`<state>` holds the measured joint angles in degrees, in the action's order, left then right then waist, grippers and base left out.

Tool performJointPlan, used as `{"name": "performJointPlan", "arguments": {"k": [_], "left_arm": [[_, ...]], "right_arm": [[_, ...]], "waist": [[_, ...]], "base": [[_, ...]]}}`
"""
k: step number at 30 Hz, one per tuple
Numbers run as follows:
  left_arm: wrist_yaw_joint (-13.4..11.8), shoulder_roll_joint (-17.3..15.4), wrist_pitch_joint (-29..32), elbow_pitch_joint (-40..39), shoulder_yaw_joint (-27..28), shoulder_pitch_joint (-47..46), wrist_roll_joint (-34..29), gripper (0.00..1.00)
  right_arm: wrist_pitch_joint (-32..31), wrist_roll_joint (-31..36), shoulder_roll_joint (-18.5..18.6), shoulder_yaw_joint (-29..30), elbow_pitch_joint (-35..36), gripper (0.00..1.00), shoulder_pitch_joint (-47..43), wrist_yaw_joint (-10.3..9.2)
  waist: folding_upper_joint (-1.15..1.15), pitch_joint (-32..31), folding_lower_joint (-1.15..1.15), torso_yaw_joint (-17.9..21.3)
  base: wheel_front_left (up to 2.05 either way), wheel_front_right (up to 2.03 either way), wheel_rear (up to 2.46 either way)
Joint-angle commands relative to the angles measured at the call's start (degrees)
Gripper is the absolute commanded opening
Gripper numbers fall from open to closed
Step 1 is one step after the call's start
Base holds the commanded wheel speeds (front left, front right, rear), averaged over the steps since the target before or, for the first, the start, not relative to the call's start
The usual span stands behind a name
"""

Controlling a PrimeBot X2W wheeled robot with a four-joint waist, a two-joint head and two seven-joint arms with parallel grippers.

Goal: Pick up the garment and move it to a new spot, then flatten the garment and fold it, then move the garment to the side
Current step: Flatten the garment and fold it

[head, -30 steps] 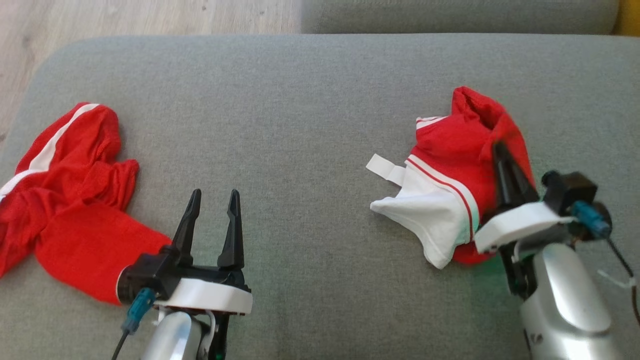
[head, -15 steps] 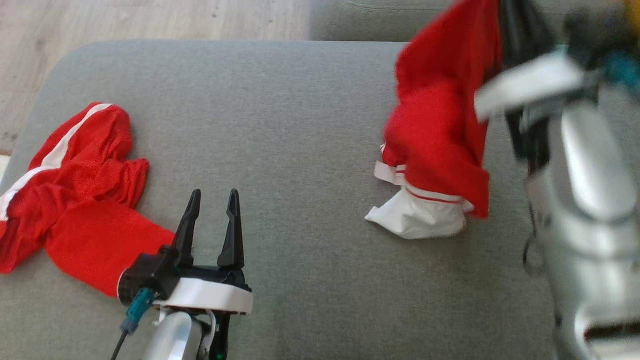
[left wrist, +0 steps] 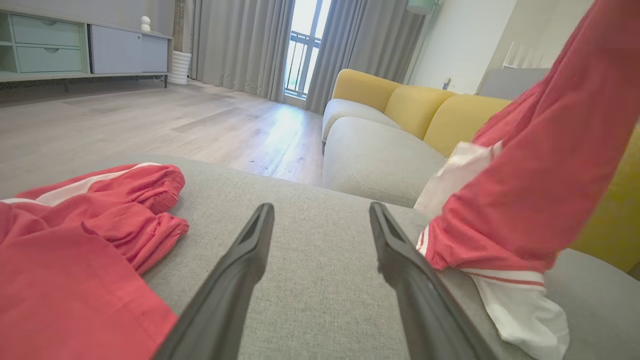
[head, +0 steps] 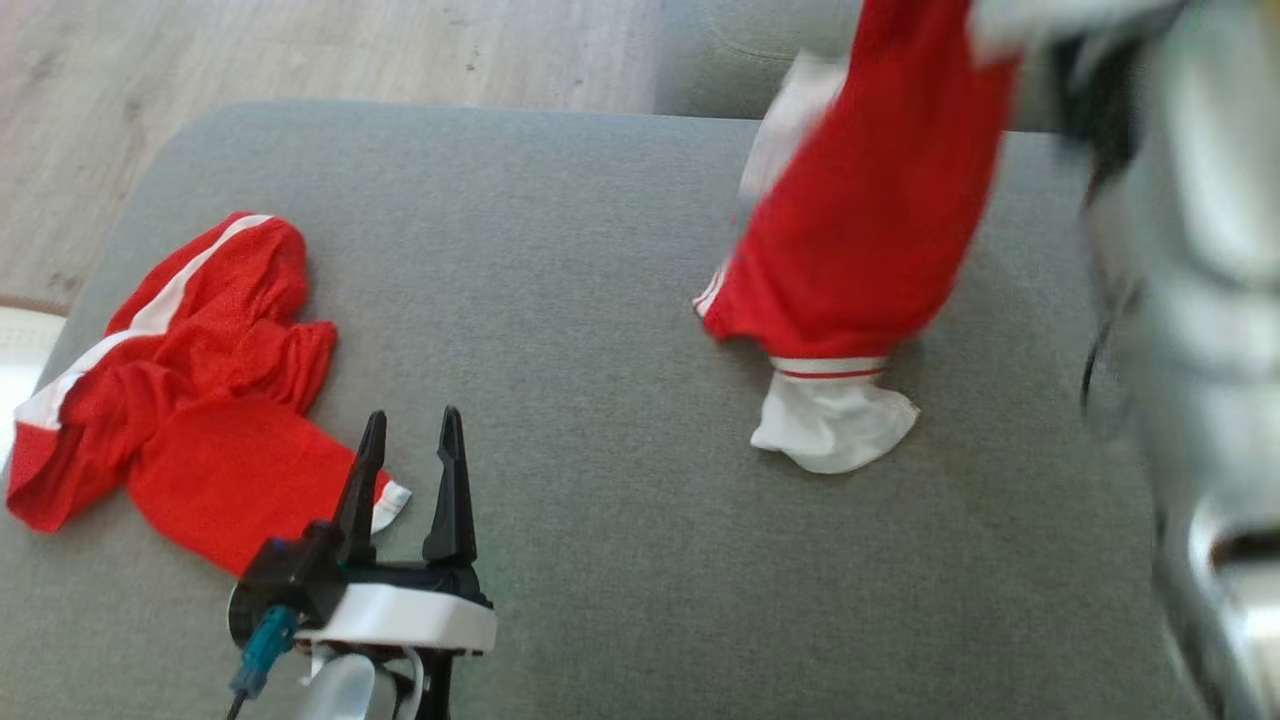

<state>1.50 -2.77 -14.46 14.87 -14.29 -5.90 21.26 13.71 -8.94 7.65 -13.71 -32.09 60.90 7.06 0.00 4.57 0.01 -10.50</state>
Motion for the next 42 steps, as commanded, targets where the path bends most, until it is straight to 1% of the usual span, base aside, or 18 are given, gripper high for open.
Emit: {"name": "performJointPlan", "arguments": {"k": [1, 5, 7, 8, 11, 13, 16, 17, 20, 21, 22, 23, 25, 27, 29, 31, 37, 42], "left_arm": [[-0.3, -0.1, -0.5, -2.0, 2.1, -1.3, -0.1, 1.0], [-0.1, -0.1, -0.5, -2.3, 2.2, -1.4, -0.3, 1.0], [0.0, -0.1, -0.5, -2.3, 2.0, -1.5, -0.4, 1.0], [0.0, -0.1, -0.5, -2.3, 1.8, -1.6, -0.4, 1.0], [0.0, -0.1, -0.5, -2.2, 1.9, -1.7, -0.6, 1.0], [0.0, -0.1, -0.5, -2.2, 2.0, -1.7, -0.8, 1.0], [0.3, -0.1, -0.5, -2.0, 2.0, -1.7, -1.0, 1.0], [0.3, -0.1, -0.5, -2.0, 2.0, -1.7, -1.0, 1.0], [0.4, -0.1, -0.5, -2.0, 1.9, -2.1, -1.1, 1.0], [0.4, -0.1, -0.5, -2.0, 1.7, -2.3, -1.0, 1.0], [0.4, -0.1, -0.5, -2.0, 1.6, -2.5, -1.0, 1.0], [0.4, -0.1, -0.5, -2.0, 1.6, -2.7, -1.0, 1.0], [0.4, -0.1, -0.5, -1.9, 1.4, -2.9, -0.9, 1.0], [0.5, -0.1, -0.5, -1.8, 1.3, -3.1, -0.9, 1.0], [0.6, -0.1, -0.5, -1.7, 1.2, -3.1, -1.0, 1.0], [0.6, -0.1, -0.5, -1.6, 1.4, -3.1, -1.1, 1.0], [0.8, -0.1, -0.5, -1.9, 2.1, -3.1, -1.6, 1.0], [1.1, -0.1, -0.5, -2.2, 2.1, -3.0, -1.8, 1.0]], "right_arm": [[-0.3, -1.6, 0.6, -2.1, 0.0, 0.0, -5.8, 0.43], [-2.3, -4.9, 4.0, -4.5, -0.2, 0.0, -17.5, 0.43], [-3.6, -5.7, 6.0, -4.0, 0.8, 0.0, -23.1, 0.43], [-4.0, -5.7, 6.9, -2.8, 1.5, 0.0, -25.6, 0.43], [-5.3, -4.0, 8.8, 4.1, 4.4, 0.0, -32.1, 0.43], [-6.7, -2.2, 8.8, 10.4, 6.7, 0.0, -35.6, 0.43], [-9.3, 2.0, 7.7, 20.4, 10.2, 0.0, -39.7, 0.43], [-9.3, 2.0, 7.7, 20.4, 10.2, 0.0, -39.7, 0.43], [-12.5, 6.8, 5.3, 28.3, 12.8, 0.0, -42.2, 0.43], [-13.3, 8.3, 4.3, 30.2, 13.6, 0.09, -42.6, 0.43], [-13.9, 9.9, 3.2, 31.9, 14.3, 0.62, -42.9, 0.43], [-14.5, 11.7, 2.2, 33.3, 15.0, 1.0, -43.2, 0.43], [-15.3, 13.8, -0.1, 35.0, 16.4, 1.0, -43.4, 0.43], [-15.0, 15.0, -1.7, 34.9, 18.3, 1.0, -43.5, 0.43], [-13.6, 14.4, -2.8, 33.7, 20.1, 1.0, -43.7, 0.43], [-11.7, 12.6, -3.6, 31.2, 22.0, 1.0, -44.3, 0.43], [-6.3, 6.2, -4.5, 20.4, 26.9, 1.0, -49.1, 0.43], [-4.3, 2.3, -4.7, 15.0, 27.1, 1.0, -53.2, 0.43]], "waist": [[0.0, -0.1, -0.01, 0.9], [0.0, 0.2, -0.01, 2.7], [0.0, 0.4, -0.01, 3.7], [0.0, 0.5, -0.01, 4.2], [0.0, 0.7, -0.01, 5.9], [0.0, 0.7, -0.01, 7.1], [0.0, 0.7, -0.01, 8.5], [0.0, 0.7, -0.01, 8.5], [0.0, 0.9, -0.01, 9.4], [0.0, 1.0, -0.01, 9.6], [0.0, 1.1, -0.01, 9.7], [0.0, 1.2, -0.01, 9.8], [0.0, 1.4, -0.01, 9.8], [0.0, 1.6, -0.01, 9.8], [0.0, 1.7, -0.01, 9.7], [0.0, 1.6, -0.01, 9.5], [0.0, 1.2, -0.01, 9.1], [0.0, 1.0, -0.01, 8.6]], "base": [[0.0, 0.0, 0.0], [0.0, 0.0, 0.0], [0.0, 0.0, 0.0], [0.0, 0.0, 0.0], [0.0, 0.0, 0.0], [0.0, 0.0, 0.0], [0.0, 0.0, 0.0], [0.0, 0.0, 0.0], [0.0, 0.0, 0.0], [0.0, 0.0, 0.0], [0.0, 0.0, 0.0], [0.0, 0.0, 0.0], [0.0, 0.0, 0.0], [0.0, 0.0, 0.0], [0.0, 0.0, 0.0], [0.0, 0.0, 0.0], [0.0, 0.0, 0.0], [0.0, 0.0, 0.0]]}}
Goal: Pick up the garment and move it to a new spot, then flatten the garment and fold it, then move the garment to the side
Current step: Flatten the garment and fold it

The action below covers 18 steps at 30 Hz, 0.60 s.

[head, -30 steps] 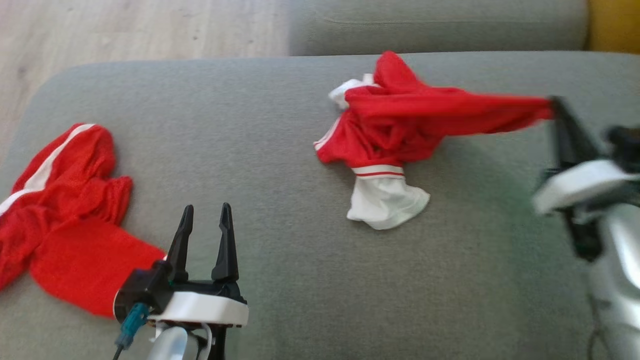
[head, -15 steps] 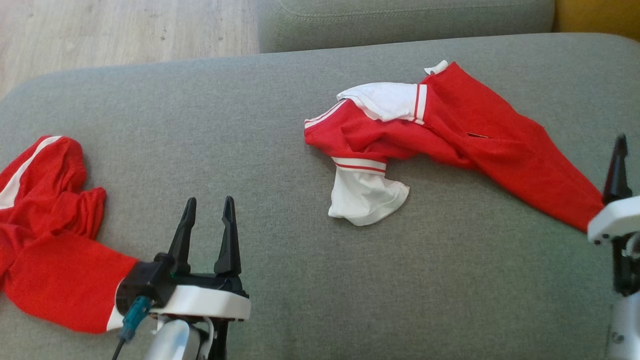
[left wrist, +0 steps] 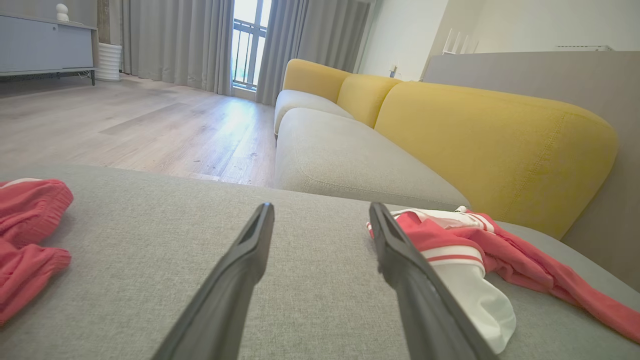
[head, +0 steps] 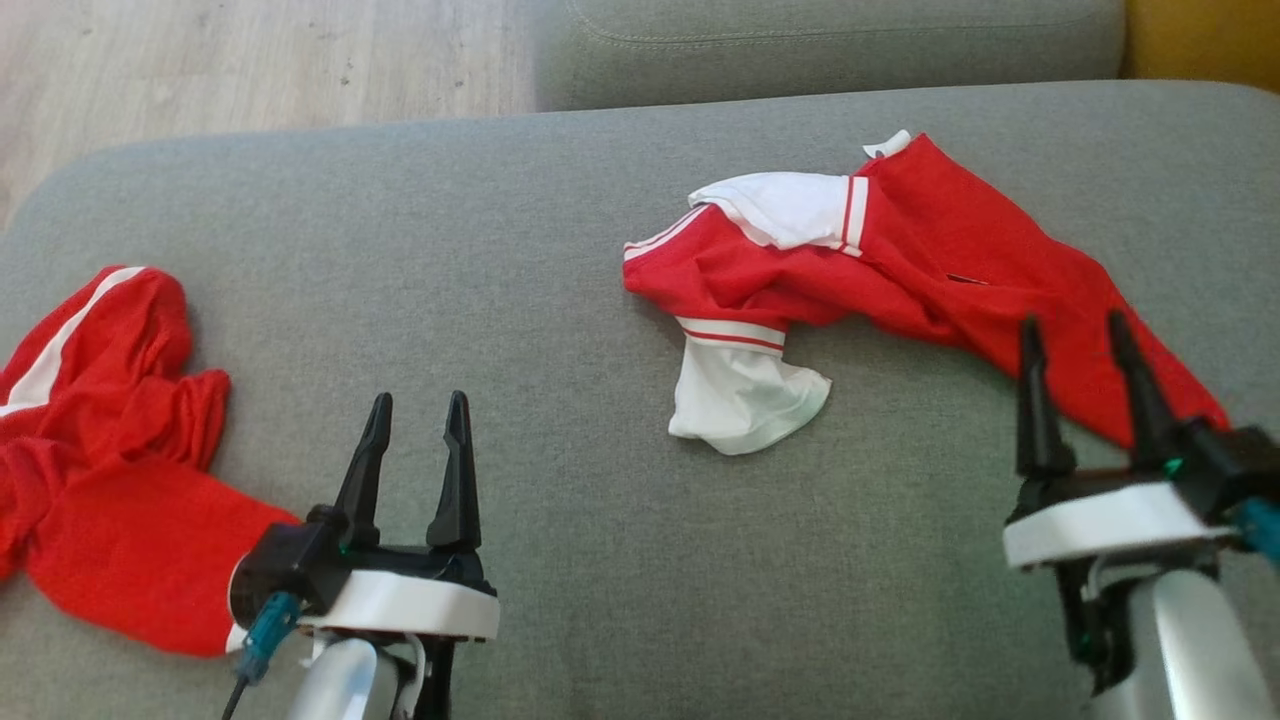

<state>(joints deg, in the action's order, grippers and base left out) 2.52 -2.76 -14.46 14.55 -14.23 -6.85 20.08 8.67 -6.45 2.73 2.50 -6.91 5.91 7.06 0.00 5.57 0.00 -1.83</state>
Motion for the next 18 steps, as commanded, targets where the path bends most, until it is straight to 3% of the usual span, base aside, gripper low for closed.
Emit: {"name": "performJointPlan", "arguments": {"k": [1, 9, 18], "left_arm": [[0.1, -0.1, -0.5, -1.9, 2.0, -2.1, -0.7, 1.0], [0.2, -0.1, -0.5, -2.0, 0.8, -2.9, -0.5, 1.0], [-0.1, -0.1, -0.5, -1.5, -1.5, -4.7, 0.7, 1.0]], "right_arm": [[1.0, -0.5, 0.2, -1.9, 1.5, 1.0, 1.4, 0.43], [-1.4, 3.4, 0.2, -5.7, -2.6, 1.0, 7.6, 0.43], [-8.9, 9.2, 2.0, -7.8, -15.6, 1.0, 21.4, 0.43]], "waist": [[0.0, 0.0, 0.0, -0.2], [0.0, 2.1, 0.0, -2.9], [0.0, 5.8, 0.0, -7.7]], "base": [[0.0, 0.0, 0.0], [0.0, 0.0, 0.0], [0.0, 0.0, 0.0]]}}
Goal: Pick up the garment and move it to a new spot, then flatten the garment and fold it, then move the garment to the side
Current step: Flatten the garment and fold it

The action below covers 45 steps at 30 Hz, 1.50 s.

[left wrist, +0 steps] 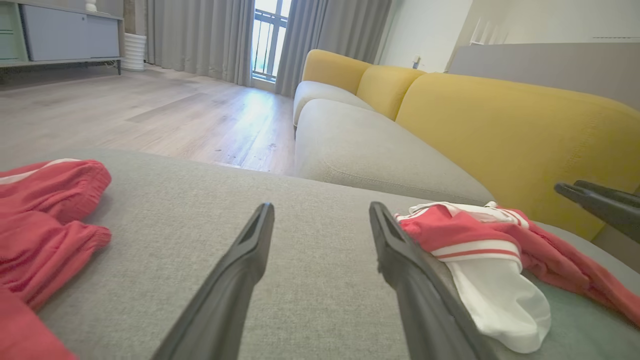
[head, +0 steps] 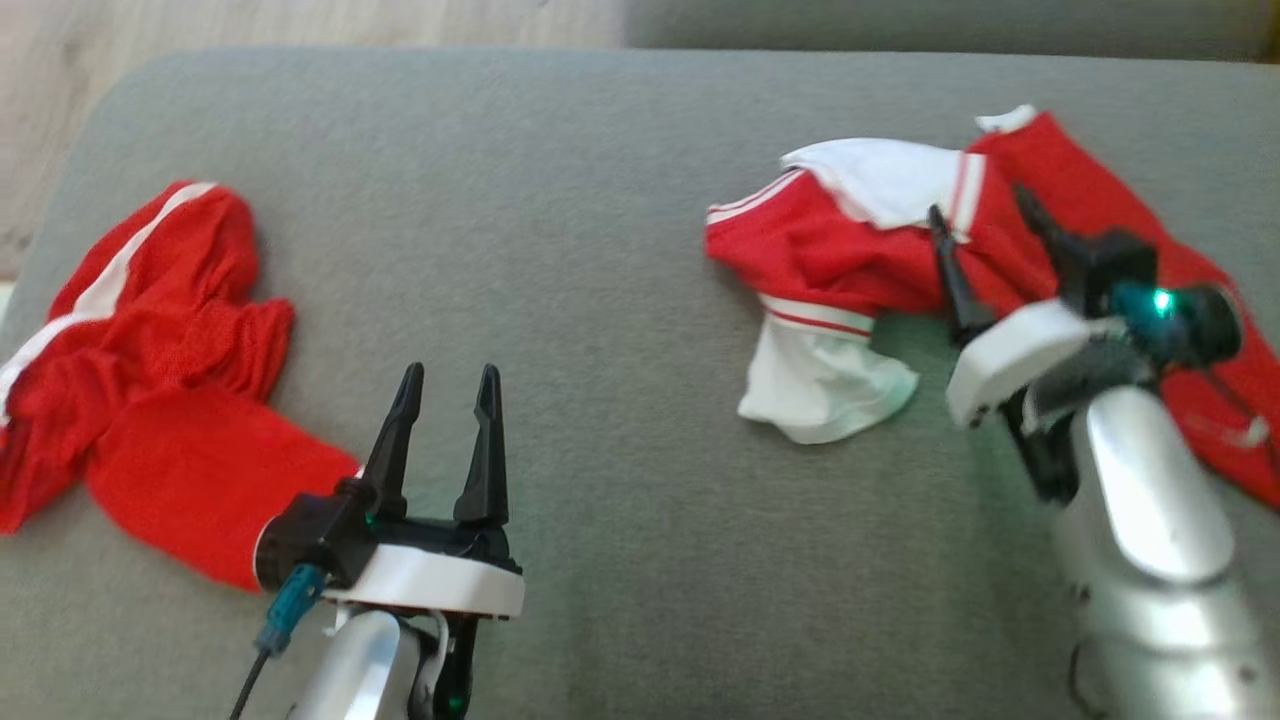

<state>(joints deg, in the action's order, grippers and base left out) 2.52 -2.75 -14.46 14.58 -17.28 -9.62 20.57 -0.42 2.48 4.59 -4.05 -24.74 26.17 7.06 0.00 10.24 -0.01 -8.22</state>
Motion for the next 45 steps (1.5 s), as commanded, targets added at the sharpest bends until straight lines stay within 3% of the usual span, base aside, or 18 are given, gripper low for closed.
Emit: {"name": "performJointPlan", "arguments": {"k": [1, 8, 15, 16, 17, 18, 29, 38, 41, 45], "left_arm": [[-0.2, -0.1, -0.5, -1.6, 1.2, -2.2, 0.5, 1.0], [-0.8, -0.1, -0.5, -1.6, -0.3, -3.2, 2.0, 1.0], [-1.2, -0.1, -0.5, -1.4, -0.9, -3.4, 2.6, 1.0], [-1.2, -0.1, -0.5, -1.4, -0.9, -3.4, 2.7, 1.0], [-1.3, -0.1, -0.5, -1.5, -1.0, -3.5, 2.7, 1.0], [-1.3, -0.1, -0.5, -1.5, -1.0, -3.6, 2.8, 1.0], [-1.7, -0.1, -0.5, -1.5, -1.5, -4.2, 2.9, 1.0], [-2.0, -0.1, -0.5, -1.4, -1.6, -3.4, 3.5, 1.0], [-2.1, -0.1, -0.5, -1.2, -1.0, -2.3, 3.3, 1.0], [-2.2, -0.1, -0.5, -1.1, 0.0, -1.3, 3.1, 1.0]], "right_arm": [[-0.7, 0.7, 0.8, -1.2, 0.2, 1.0, 2.8, 0.43], [-3.1, 2.4, 4.8, -3.1, -12.2, 1.0, 10.3, 0.43], [-3.5, 1.9, 7.3, -5.3, -20.5, 1.0, 14.0, 0.43], [-3.5, 2.0, 7.4, -4.9, -21.5, 0.76, 14.4, 0.43], [-3.5, 2.1, 7.5, -4.4, -22.3, 0.11, 14.8, 0.43], [-3.2, 2.4, 7.5, -4.1, -23.0, 0.0, 15.2, 0.43], [3.8, 0.8, 5.1, 3.7, -25.2, 0.0, 22.1, 0.43], [14.2, 0.9, 5.0, 16.0, -21.5, 0.0, 34.7, 0.43], [15.1, 0.9, 3.5, 15.8, -18.9, 0.0, 36.0, 0.43], [15.3, -0.3, 1.9, 10.0, -17.7, 0.0, 34.2, 0.43]], "waist": [[0.0, 1.6, 0.01, -2.0], [0.0, 3.8, 0.01, -6.5], [0.0, 4.7, 0.01, -8.3], [0.0, 4.8, 0.01, -8.4], [0.0, 4.9, 0.01, -8.4], [0.0, 5.0, 0.01, -8.5], [0.0, 5.0, 0.01, -7.2], [0.0, 2.7, 0.01, -7.4], [0.0, 1.2, 0.01, -7.1], [0.0, 0.0, 0.01, -6.5]], "base": [[0.0, 0.0, 0.0], [0.0, 0.0, 0.0], [0.0, 0.0, 0.0], [0.0, 0.0, 0.0], [0.0, 0.0, 0.0], [0.0, 0.0, 0.0], [0.0, 0.0, 0.0], [0.0, 0.0, 0.0], [0.0, 0.0, 0.0], [0.0, 0.0, 0.0]]}}
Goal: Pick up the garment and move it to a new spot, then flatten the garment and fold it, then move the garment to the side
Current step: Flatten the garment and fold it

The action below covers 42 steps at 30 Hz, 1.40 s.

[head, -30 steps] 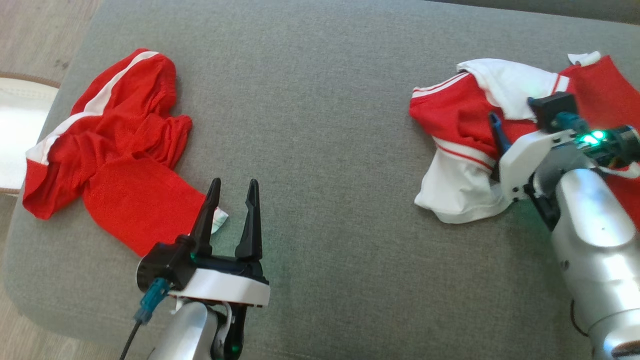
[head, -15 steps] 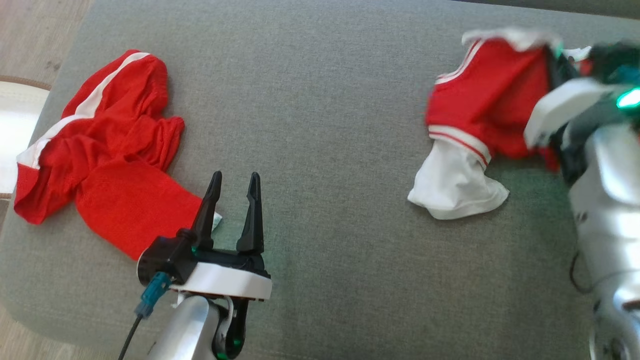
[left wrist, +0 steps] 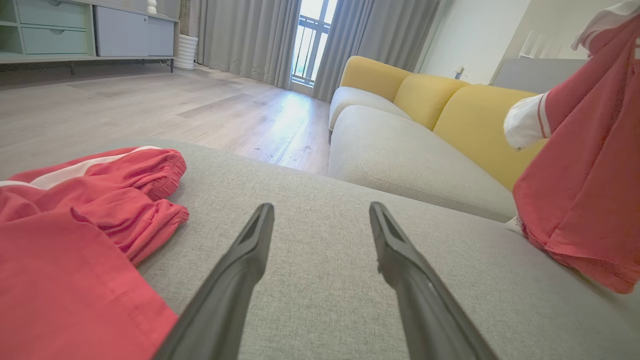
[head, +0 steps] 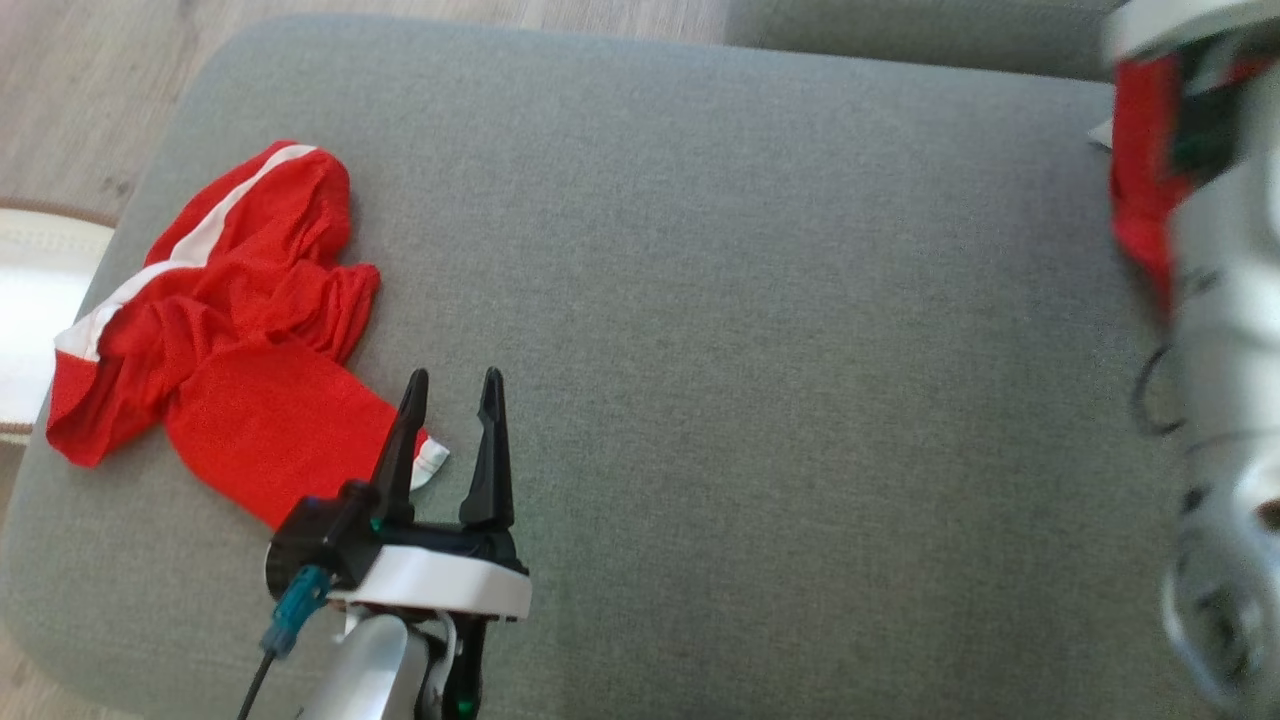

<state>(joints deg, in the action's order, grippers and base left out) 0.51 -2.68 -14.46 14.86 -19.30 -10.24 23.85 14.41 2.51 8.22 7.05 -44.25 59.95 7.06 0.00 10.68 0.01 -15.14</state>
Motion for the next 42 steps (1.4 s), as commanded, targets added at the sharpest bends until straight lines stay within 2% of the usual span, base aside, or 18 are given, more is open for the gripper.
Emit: {"name": "performJointPlan", "arguments": {"k": [1, 7, 15, 16, 17, 20, 22, 26, 30, 31, 36, 42], "left_arm": [[-0.1, -0.2, -0.5, -1.4, 2.2, -0.5, -0.3, 1.0], [0.2, -0.2, -0.5, -1.5, 2.4, 0.1, -0.6, 1.0], [0.3, -0.2, -0.5, -1.0, 2.0, 0.3, -0.9, 1.0], [0.4, -0.2, -0.5, -0.9, 1.8, 0.2, -0.9, 1.0], [0.3, -0.2, -0.5, -0.9, 1.5, 0.2, -0.9, 1.0], [0.2, -0.2, -0.5, -0.7, 1.1, 0.0, -0.8, 1.0], [0.1, -0.2, -0.5, -0.6, 1.4, 0.2, -0.9, 1.0], [0.0, -0.2, -0.5, -0.9, 2.9, 0.8, -1.4, 1.0], [0.2, -0.2, -0.5, -1.6, 4.7, 1.4, -1.9, 1.0], [0.4, -0.2, -0.5, -2.1, 5.4, 1.7, -2.2, 1.0], [0.7, -0.2, -0.5, -2.9, 6.3, 1.8, -2.8, 1.0], [0.8, -0.2, -0.5, -3.7, 6.6, 2.1, -3.1, 1.0]], "right_arm": [[0.5, -1.0, -2.1, -3.7, 2.1, 0.0, -0.8, 0.43], [0.1, -10.0, -3.1, -20.6, 3.7, 0.0, -8.9, 0.43], [-5.7, -24.5, -1.3, -50.7, 6.7, 0.0, -17.5, 0.43], [-6.3, -25.7, -0.8, -53.8, 6.8, 0.28, -17.7, 0.43], [-7.0, -26.9, -0.5, -56.4, 6.6, 1.0, -18.1, 0.43], [-8.8, -30.4, 0.1, -62.9, 6.5, 1.0, -18.4, 0.43], [-8.8, -32.1, 0.7, -65.1, 6.5, 1.0, -18.0, 0.43], [-6.7, -33.7, 1.5, -64.5, 6.2, 1.0, -17.3, 0.43], [-3.4, -33.3, 1.7, -58.8, 5.7, 1.0, -18.3, 0.43], [-2.1, -32.0, 1.9, -54.9, 5.7, 1.0, -19.5, 0.43], [-0.3, -27.9, 2.2, -42.9, 8.0, 1.0, -24.7, 0.43], [0.4, -21.4, 0.9, -24.1, 15.4, 1.0, -35.0, 0.43]], "waist": [[0.0, -0.8, -0.01, 0.5], [0.0, -2.1, -0.01, 1.6], [0.0, -2.7, -0.01, 2.4], [0.0, -2.7, -0.01, 2.4], [0.0, -2.8, -0.01, 2.4], [0.0, -3.2, -0.01, 2.5], [0.0, -3.6, -0.01, 2.8], [0.0, -4.3, -0.01, 4.4], [0.0, -5.0, -0.01, 6.7], [0.0, -5.3, -0.01, 8.1], [0.0, -5.8, -0.01, 11.2], [0.0, -5.8, -0.01, 13.7]], "base": [[0.0, 0.0, 0.0], [0.0, 0.0, 0.0], [0.0, 0.0, 0.0], [0.0, 0.0, 0.0], [0.0, 0.0, 0.0], [0.0, 0.0, 0.0], [0.0, 0.0, 0.0], [0.0, 0.0, 0.0], [0.0, 0.0, 0.0], [0.0, 0.0, 0.0], [0.0, 0.0, 0.0], [0.0, 0.0, 0.0]]}}
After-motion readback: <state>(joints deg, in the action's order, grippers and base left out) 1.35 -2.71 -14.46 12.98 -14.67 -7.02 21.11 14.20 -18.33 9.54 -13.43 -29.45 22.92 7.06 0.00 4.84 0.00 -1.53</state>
